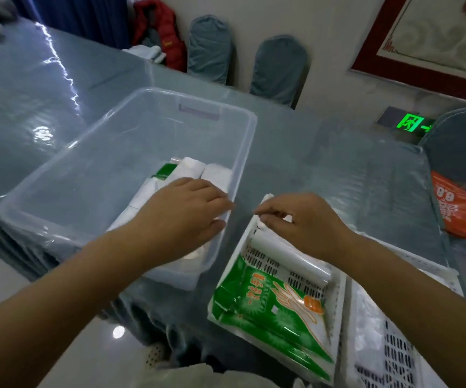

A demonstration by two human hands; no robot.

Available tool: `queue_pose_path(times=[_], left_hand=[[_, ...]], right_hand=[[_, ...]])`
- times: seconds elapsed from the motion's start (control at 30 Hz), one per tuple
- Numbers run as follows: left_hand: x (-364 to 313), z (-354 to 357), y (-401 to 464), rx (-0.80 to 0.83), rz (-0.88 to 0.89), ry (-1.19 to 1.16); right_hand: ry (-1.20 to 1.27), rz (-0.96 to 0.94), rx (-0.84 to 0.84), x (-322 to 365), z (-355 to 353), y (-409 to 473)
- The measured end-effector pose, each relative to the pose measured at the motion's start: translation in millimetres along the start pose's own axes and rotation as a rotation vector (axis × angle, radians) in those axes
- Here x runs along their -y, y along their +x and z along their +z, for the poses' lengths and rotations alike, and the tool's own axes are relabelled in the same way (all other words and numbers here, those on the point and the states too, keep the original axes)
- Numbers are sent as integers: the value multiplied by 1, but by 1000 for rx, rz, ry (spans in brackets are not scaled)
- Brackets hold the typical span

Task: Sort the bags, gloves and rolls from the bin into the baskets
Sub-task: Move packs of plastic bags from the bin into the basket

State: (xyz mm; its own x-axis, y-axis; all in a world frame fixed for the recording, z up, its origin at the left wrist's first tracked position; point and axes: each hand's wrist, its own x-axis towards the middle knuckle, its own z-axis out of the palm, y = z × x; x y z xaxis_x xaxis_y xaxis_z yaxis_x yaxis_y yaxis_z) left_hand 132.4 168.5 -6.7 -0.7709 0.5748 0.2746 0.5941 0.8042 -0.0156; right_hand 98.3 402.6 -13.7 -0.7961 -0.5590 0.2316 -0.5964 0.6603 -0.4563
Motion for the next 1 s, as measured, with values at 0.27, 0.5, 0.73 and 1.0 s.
queue_pose_path(times=[0.27, 0.5, 0.73, 1.0], left_hand=[[163, -6, -35, 91, -186, 21], [261, 14, -38, 166, -78, 95], [285, 29, -36, 119, -104, -19], [288, 37, -39, 92, -126, -28]], right_hand=[[9, 66, -26, 66, 44, 120], [-351, 333, 340, 44, 125, 224], [-477, 234, 631, 35, 207, 253], [-880, -201, 718, 36, 235, 260]])
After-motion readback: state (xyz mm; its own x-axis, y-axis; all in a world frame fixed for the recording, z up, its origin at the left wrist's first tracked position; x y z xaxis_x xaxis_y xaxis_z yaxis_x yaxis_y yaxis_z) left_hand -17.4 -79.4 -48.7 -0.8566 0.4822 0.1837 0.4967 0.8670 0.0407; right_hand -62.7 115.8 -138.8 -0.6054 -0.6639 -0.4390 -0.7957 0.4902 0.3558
